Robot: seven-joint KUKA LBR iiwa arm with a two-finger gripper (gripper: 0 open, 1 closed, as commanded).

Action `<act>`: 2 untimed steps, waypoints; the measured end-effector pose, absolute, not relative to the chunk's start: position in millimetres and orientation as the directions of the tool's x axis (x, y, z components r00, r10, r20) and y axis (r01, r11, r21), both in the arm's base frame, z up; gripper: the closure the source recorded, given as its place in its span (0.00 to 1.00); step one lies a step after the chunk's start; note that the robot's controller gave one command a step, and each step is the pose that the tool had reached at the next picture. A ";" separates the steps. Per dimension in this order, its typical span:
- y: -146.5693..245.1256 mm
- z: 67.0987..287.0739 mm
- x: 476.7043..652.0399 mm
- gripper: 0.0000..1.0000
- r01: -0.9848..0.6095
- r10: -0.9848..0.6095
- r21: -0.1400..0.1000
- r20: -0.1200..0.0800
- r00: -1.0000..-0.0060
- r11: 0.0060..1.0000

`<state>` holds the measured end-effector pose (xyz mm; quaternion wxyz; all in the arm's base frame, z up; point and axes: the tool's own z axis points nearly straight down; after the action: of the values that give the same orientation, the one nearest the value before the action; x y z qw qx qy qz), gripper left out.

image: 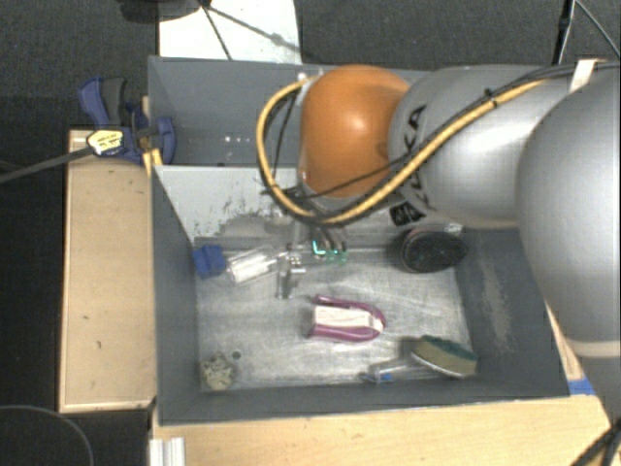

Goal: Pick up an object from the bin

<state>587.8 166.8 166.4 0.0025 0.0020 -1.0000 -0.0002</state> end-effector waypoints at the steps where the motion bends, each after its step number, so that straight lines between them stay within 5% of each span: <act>1: 129.3 75.1 584.5 0.00 0.021 0.021 -0.002 0.005 -1.000 1.000; 2: 70.9 109.9 550.6 0.00 0.006 0.006 -0.003 -0.001 -1.000 1.000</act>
Offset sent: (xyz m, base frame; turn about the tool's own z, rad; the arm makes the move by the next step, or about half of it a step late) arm -0.0019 -0.0352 -0.0870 0.0208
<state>550.6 70.9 109.9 -0.0007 -0.0028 -1.0000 0.0013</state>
